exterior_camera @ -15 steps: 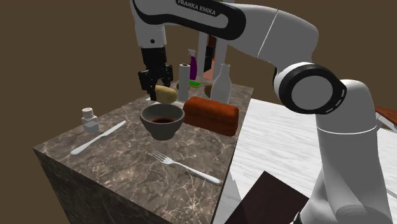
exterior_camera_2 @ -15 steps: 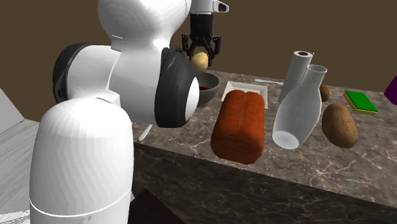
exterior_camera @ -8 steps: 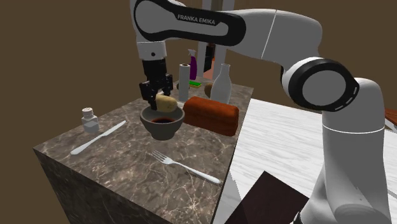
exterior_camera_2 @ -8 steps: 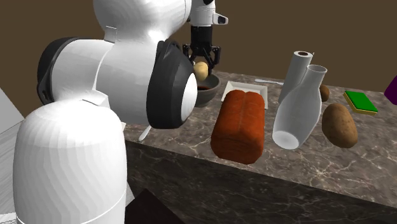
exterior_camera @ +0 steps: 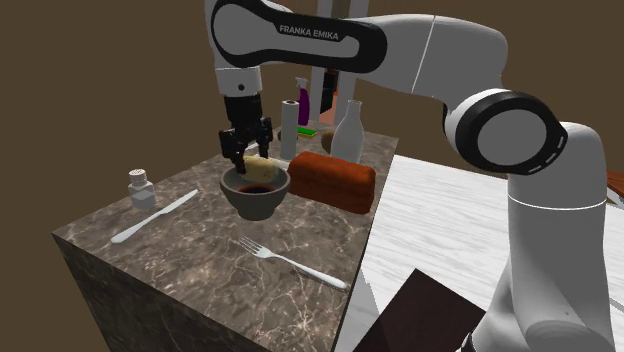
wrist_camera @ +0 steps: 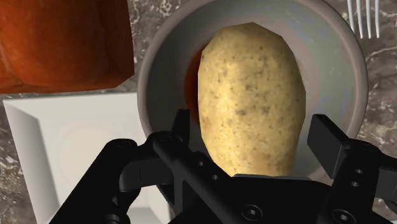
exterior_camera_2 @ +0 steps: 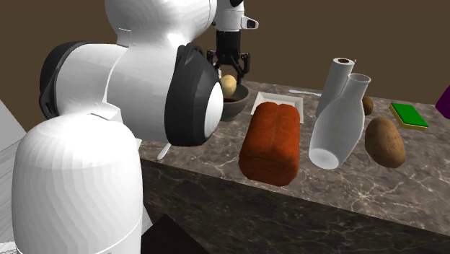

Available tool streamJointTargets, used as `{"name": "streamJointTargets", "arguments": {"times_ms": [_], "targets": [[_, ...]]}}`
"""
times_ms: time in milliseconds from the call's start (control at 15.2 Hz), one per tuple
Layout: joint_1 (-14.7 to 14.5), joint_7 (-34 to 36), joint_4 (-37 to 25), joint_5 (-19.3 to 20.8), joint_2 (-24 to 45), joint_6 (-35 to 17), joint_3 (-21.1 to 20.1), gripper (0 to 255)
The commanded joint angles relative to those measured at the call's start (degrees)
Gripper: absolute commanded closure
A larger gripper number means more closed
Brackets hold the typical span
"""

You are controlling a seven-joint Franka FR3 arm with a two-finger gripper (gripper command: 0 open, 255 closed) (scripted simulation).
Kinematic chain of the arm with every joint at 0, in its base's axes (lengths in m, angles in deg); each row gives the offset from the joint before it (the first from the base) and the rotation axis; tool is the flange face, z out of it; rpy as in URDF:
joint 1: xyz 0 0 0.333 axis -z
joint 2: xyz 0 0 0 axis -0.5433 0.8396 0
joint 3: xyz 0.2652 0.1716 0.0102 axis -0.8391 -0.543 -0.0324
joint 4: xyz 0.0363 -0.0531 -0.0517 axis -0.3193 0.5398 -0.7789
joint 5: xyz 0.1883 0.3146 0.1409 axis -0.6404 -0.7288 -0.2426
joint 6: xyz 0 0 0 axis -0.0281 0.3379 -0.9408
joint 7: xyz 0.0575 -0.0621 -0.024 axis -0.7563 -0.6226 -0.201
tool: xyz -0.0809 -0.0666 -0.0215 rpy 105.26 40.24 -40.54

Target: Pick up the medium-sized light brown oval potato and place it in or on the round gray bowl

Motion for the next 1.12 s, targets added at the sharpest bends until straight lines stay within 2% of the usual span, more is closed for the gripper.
{"name": "streamJointTargets", "arguments": {"times_ms": [0,264,396,528,1056], "targets": [[0.0,0.0,0.01,0.0,0.0,0.0,0.0,0],[0.0,0.0,0.01,0.0,0.0,0.0,0.0,0],[-1.01,0.01,-9.35,0.72,3.49,5.88,0.02,0],[-2.63,-0.15,-21.87,1.85,8.9,12.98,0.21,0],[-2.65,-0.16,-21.81,1.81,8.87,12.95,0.27,0]]}}
